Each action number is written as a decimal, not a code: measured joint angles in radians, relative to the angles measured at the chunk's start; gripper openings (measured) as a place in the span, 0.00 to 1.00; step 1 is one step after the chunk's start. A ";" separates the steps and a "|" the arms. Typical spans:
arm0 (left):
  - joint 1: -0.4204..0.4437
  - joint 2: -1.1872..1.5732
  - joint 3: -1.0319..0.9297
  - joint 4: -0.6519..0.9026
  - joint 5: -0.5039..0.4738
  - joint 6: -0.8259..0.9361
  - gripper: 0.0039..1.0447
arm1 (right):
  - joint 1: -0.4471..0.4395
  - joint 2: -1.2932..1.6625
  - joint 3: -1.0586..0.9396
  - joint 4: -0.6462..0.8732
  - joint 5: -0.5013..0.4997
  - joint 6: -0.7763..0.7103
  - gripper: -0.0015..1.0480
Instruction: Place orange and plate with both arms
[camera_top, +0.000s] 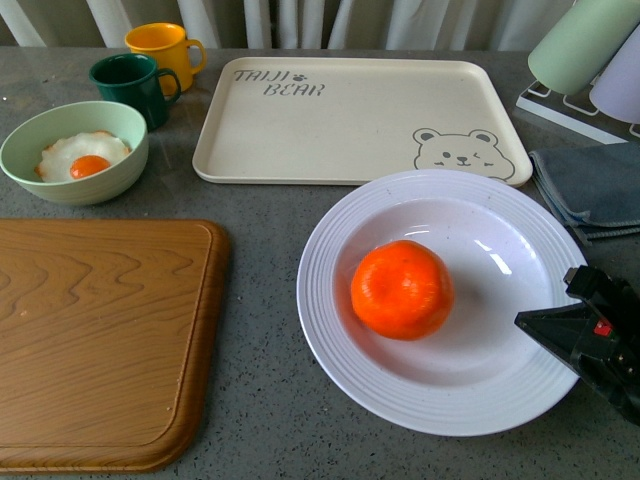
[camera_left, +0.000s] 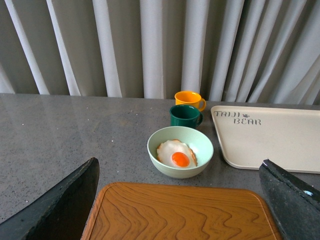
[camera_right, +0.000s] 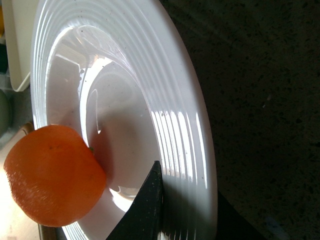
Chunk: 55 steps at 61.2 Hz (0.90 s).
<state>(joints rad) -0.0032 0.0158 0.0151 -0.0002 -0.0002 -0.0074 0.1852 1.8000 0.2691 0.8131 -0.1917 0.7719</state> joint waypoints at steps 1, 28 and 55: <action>0.000 0.000 0.000 0.000 0.000 0.000 0.92 | 0.000 -0.001 0.000 0.001 0.000 0.004 0.09; 0.000 0.000 0.000 0.000 0.000 0.000 0.92 | -0.013 -0.039 -0.011 0.027 -0.055 0.090 0.04; 0.000 0.000 0.000 0.000 0.000 0.000 0.92 | -0.018 -0.048 -0.020 0.095 -0.082 0.148 0.04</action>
<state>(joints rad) -0.0032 0.0158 0.0151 -0.0002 0.0002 -0.0074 0.1669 1.7515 0.2489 0.9077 -0.2741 0.9203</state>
